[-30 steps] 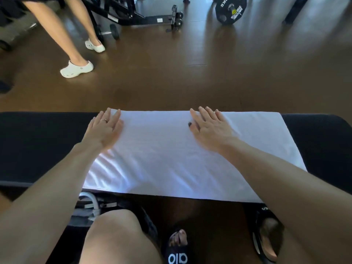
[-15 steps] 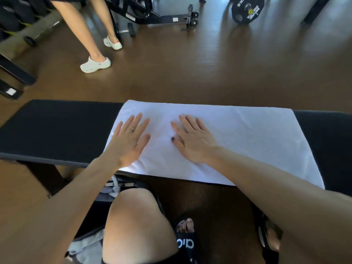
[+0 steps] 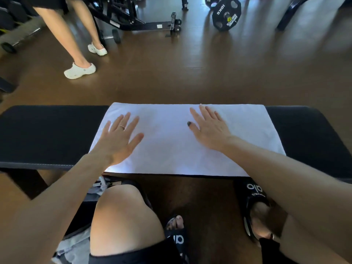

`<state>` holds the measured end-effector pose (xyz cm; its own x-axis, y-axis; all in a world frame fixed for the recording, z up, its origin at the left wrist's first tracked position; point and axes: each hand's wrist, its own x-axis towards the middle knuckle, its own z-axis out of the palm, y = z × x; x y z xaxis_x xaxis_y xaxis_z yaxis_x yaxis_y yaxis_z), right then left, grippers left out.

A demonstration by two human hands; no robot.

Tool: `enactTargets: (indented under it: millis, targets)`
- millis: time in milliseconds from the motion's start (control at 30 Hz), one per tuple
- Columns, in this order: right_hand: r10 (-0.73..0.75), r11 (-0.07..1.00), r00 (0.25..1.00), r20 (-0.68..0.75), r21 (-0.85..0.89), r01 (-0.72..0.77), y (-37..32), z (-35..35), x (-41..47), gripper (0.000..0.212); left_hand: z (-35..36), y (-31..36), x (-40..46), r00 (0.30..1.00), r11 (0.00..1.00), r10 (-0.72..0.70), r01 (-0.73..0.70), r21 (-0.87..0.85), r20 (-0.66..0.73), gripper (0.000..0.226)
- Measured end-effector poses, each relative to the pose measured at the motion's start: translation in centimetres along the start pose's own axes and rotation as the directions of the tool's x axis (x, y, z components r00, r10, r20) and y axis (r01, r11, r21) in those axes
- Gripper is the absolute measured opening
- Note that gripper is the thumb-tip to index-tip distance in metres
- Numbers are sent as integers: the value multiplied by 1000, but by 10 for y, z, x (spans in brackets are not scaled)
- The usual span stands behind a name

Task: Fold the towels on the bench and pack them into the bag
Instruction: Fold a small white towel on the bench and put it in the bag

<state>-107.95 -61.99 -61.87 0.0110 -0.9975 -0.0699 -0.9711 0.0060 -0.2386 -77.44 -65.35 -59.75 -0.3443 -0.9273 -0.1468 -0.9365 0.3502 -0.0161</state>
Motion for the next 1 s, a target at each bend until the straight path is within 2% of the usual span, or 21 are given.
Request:
enactTargets:
  millis: [100, 200, 267, 333, 433, 500, 600, 700, 767, 833, 933, 1000]
  targets:
    - [133, 991, 991, 4, 1, -133, 42, -9, 9, 61, -11, 57, 14, 982, 982, 180, -182, -54, -51, 73]
    - [249, 967, 966, 63, -70, -244, 92, -12, 6, 60, 0, 114, 31, 947, 948, 319, -318, -22, 42, 70]
    - [324, 944, 945, 37, -73, -320, 120, -15, 1, 61, 12, 135, 37, 923, 935, 353, -354, -23, 153, 76]
    - [393, 918, 919, 30, -76, -390, 139, -19, -4, 63, 19, 139, 37, 911, 931, 359, -364, -14, 205, 86]
    - [430, 899, 902, 22, -96, -427, 144, -22, -4, 66, 16, 143, 33, 919, 935, 349, -354, -9, 181, 94]
    - [376, 923, 926, 2, -88, -375, 135, -24, 1, 65, 9, 162, 30, 906, 915, 403, -404, -21, 126, 96]
    - [277, 957, 960, 34, -97, -273, 127, -20, 9, 62, 4, 207, 21, 798, 800, 600, -600, -16, 59, 88]
    - [339, 940, 940, 31, -52, -338, 137, -21, 11, 58, 12, 241, 10, 657, 657, 750, -753, 30, 78, 82]
    - [425, 905, 905, -1, -16, -425, 149, -26, 10, 54, 16, 255, 6, 618, 611, 782, -786, 98, 86, 84]
    - [489, 872, 873, -4, -10, -489, 163, -32, 9, 54, 11, 266, 5, 562, 552, 827, -819, 155, 23, 79]
    - [516, 856, 856, 8, -16, -516, 179, -41, 11, 58, 6, 284, 2, 448, 457, 889, -874, 166, -89, 52]
    - [527, 849, 850, 22, 19, -527, 184, -45, 18, 60, 9, 296, -1, 410, 433, 900, -883, 181, -149, 35]
